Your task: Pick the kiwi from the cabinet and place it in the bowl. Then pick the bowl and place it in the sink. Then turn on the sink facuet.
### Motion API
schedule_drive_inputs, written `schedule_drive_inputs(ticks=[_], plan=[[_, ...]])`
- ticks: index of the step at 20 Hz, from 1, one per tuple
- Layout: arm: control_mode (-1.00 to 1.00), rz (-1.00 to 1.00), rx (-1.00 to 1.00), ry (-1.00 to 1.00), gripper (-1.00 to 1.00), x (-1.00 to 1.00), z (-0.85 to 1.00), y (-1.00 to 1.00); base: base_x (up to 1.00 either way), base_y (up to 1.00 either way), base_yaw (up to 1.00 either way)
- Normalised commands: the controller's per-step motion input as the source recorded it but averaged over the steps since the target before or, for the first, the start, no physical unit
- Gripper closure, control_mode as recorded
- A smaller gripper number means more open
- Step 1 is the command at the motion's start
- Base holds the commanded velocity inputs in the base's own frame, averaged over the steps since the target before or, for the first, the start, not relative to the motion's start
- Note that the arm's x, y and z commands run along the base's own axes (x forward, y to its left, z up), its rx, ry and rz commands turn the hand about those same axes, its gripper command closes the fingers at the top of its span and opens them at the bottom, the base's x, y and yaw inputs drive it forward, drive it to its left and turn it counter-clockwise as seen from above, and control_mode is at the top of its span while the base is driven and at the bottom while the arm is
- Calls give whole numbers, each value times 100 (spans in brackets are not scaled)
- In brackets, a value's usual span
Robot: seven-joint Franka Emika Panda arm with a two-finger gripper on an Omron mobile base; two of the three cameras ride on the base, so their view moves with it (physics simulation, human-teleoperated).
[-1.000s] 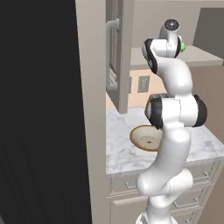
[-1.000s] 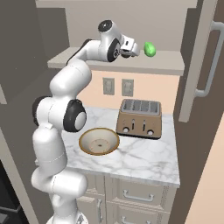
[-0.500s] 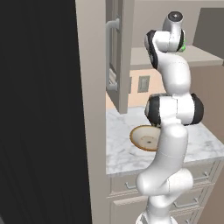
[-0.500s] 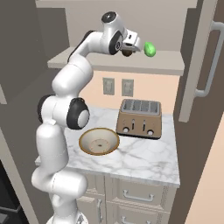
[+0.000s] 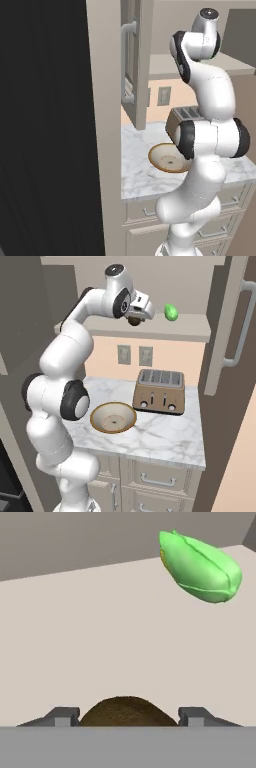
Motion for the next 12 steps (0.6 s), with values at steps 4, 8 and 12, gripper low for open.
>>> schedule_drive_inputs(ticks=[4, 8, 12], plan=[[-100, 7, 0, -8, 100, -100, -36, 48, 0, 0, 0], [-100, 9, 0, -1, 100, -100, -38, 38, 0, 0, 0], [-100, 8, 0, 2, 100, -100, -65, 17, 0, 0, 0]])
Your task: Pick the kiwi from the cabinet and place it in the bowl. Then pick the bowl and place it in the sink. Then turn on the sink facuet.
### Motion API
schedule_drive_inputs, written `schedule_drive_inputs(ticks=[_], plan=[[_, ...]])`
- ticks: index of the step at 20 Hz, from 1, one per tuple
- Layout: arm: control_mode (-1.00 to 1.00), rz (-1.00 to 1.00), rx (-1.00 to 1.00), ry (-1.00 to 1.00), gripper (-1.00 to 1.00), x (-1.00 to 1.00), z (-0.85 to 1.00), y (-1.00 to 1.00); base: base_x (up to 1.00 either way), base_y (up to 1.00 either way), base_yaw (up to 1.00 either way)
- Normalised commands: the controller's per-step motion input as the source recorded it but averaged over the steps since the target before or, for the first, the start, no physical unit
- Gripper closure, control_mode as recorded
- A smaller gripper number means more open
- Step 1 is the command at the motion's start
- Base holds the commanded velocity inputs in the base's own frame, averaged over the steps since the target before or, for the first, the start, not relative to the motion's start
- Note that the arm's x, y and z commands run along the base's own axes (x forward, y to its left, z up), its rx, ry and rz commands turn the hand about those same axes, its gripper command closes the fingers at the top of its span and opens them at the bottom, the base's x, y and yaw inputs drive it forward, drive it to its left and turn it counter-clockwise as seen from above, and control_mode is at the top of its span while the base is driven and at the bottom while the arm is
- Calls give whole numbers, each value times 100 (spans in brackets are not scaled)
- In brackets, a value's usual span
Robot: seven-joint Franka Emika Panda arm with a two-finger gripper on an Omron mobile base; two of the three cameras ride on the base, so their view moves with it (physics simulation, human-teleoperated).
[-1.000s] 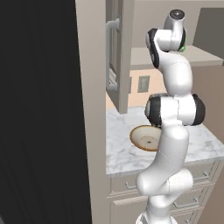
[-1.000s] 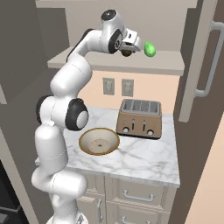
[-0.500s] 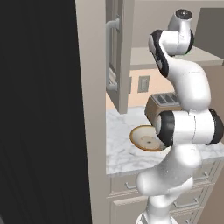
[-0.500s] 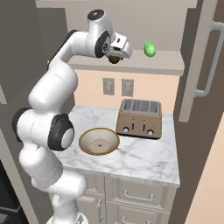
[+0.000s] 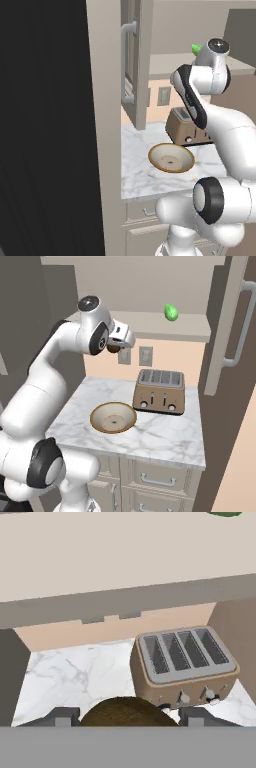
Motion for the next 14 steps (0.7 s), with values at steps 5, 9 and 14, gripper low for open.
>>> schedule_drive_inputs(ticks=[5, 9, 14], plan=[[-100, 3, -1, 17, 100, -73, -93, 1, 0, 0, 0], [-100, 3, -13, 28, 100, -1, -100, 4, 0, 0, 0], [-100, 6, -2, 17, 100, 5, -100, 0, 0, 0, 0]])
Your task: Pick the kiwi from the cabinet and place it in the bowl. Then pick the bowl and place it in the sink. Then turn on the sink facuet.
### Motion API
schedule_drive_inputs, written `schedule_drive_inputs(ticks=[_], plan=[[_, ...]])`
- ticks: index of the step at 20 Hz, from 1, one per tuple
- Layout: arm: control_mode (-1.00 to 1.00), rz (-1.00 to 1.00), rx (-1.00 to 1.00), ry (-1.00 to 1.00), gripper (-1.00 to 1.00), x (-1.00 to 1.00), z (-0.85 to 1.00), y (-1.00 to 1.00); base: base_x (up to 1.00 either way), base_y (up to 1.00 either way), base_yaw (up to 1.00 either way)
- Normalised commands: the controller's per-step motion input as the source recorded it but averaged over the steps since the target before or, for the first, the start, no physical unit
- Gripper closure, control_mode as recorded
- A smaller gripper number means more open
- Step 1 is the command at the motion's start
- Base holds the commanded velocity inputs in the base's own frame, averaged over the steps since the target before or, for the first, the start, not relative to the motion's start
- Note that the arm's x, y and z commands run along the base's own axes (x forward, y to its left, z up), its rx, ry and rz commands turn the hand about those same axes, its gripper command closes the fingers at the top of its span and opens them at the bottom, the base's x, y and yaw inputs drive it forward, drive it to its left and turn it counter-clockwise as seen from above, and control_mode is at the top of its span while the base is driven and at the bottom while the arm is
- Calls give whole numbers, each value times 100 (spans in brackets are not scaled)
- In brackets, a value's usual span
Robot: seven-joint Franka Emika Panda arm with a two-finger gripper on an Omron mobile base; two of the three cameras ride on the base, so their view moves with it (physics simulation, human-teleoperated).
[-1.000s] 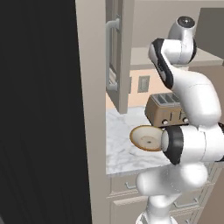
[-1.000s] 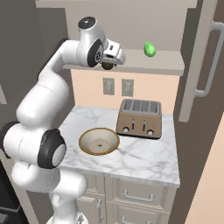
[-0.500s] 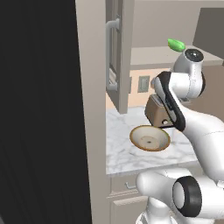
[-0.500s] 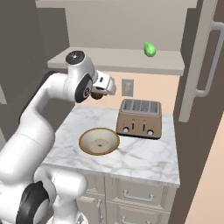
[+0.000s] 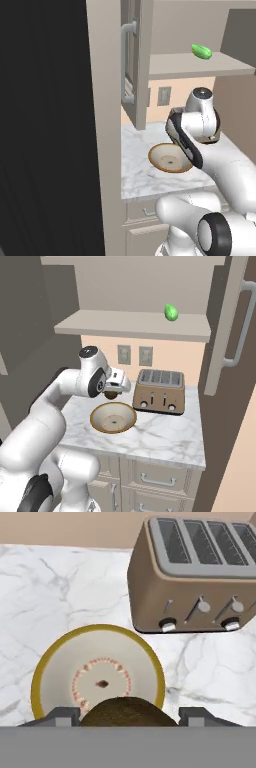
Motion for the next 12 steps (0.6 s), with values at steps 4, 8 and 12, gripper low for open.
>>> schedule_drive_inputs(ticks=[4, 8, 12], plan=[[-100, 6, 0, 9, 100, 0, -100, 0, 0, 0, 0], [-100, 4, 0, 9, 100, 16, -100, 0, 0, 0, 0], [-100, 4, 1, 2, 100, 24, -94, 0, 0, 0, 0]])
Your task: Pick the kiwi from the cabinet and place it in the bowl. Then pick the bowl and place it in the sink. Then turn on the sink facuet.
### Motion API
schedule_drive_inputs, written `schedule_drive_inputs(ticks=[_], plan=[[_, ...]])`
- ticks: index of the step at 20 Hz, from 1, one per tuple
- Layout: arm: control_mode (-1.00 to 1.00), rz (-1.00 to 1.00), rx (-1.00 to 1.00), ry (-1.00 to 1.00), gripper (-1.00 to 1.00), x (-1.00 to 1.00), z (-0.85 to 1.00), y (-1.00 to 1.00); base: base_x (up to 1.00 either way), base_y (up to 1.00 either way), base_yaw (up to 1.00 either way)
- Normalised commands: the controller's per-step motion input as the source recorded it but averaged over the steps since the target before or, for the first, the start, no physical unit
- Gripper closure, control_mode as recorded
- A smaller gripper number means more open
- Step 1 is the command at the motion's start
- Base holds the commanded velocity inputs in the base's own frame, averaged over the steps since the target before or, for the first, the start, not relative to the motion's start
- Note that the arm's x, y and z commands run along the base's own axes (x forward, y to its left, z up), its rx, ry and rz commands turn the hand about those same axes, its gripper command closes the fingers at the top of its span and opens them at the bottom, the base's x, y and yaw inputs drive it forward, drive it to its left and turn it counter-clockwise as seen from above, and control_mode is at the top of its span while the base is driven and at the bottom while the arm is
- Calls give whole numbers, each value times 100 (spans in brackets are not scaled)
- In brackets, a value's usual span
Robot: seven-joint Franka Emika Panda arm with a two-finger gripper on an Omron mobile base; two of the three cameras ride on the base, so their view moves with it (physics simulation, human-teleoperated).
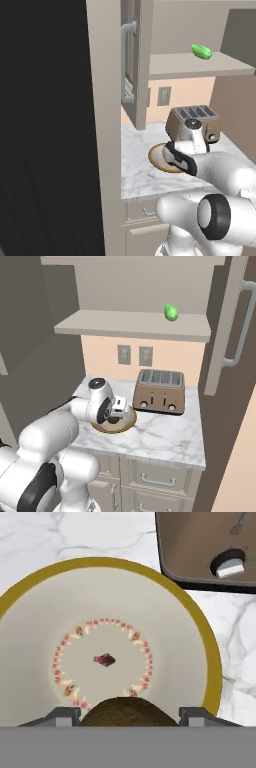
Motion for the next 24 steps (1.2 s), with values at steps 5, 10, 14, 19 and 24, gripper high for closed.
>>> schedule_drive_inputs(ticks=[5, 10, 14, 19, 24], plan=[[-100, 1, 5, 0, 100, 32, -56, 0, 0, 0, 0], [-100, 0, 5, 0, 100, 24, -20, 2, 0, 0, 0], [-100, 0, 3, 0, 100, 40, -3, 0, 0, 0, 0], [-100, 0, 0, 0, -100, 9, -13, 0, 0, 0, 0], [-100, -1, 2, 0, -100, 0, 6, 1, 0, 0, 0]])
